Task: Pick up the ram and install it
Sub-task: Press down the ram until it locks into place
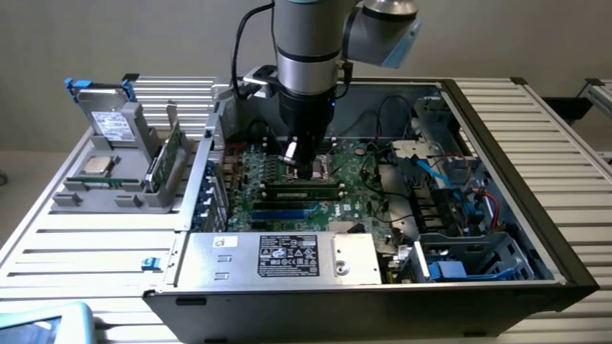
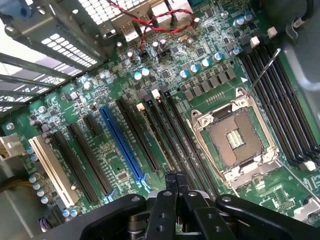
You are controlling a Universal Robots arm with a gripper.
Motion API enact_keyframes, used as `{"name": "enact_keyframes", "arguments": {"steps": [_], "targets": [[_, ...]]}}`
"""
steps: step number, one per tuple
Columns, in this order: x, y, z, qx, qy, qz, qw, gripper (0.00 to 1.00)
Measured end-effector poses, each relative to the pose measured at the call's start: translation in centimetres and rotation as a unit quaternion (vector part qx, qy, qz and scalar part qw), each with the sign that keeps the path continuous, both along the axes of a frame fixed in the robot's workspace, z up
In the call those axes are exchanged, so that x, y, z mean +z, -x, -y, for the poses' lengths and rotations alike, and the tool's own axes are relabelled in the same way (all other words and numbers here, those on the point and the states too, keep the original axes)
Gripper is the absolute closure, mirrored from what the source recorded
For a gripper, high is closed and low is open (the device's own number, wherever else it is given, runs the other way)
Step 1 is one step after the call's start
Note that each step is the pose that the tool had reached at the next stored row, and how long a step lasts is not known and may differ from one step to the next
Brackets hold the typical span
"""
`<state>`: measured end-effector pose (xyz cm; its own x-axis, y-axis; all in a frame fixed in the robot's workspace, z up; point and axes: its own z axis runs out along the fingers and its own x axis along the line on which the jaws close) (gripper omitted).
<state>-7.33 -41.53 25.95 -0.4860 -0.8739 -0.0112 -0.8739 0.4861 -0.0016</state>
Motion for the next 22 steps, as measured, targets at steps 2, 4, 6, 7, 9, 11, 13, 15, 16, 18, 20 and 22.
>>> {"name": "enact_keyframes", "arguments": {"steps": [2, 4, 6, 7, 9, 11, 13, 15, 16, 18, 20, 22], "targets": [[-0.03, 0.0, 0.0, -0.017, 0.0, 0.0, 0.9999, 0.89], [-0.06, 0.0, 0.0, -0.033, 0.0, 0.0, 0.9994, 0.89], [-0.1, 0.0, 0.0, -0.05, 0.0, 0.0, 0.9988, 0.89], [-0.11, 0.0, 0.0, -0.058, 0.0, 0.0, 0.9983, 0.89], [-0.14, 0.0, 0.0, -0.075, 0.0, 0.0, 0.9972, 0.89], [-0.18, 0.0, 0.0, -0.091, 0.0, 0.0, 0.9958, 0.89], [-0.21, 0.0, 0.0, -0.108, 0.0, 0.0, 0.9942, 0.89], [-0.24, 0.0, 0.0, -0.125, 0.0, 0.0, 0.9922, 0.89], [-0.25, 0.0, 0.0, -0.133, 0.0, 0.0, 0.9912, 0.89], [-0.27, 0.0, 0.0, -0.148, 0.0, 0.0, 0.989, 0.89], [-0.28, 0.0, 0.0, -0.163, 0.0001, 0.0, 0.9867, 0.89], [-0.28, 0.0, 0.0, -0.175, 0.0004, 0.0001, 0.9845, 0.89]]}}
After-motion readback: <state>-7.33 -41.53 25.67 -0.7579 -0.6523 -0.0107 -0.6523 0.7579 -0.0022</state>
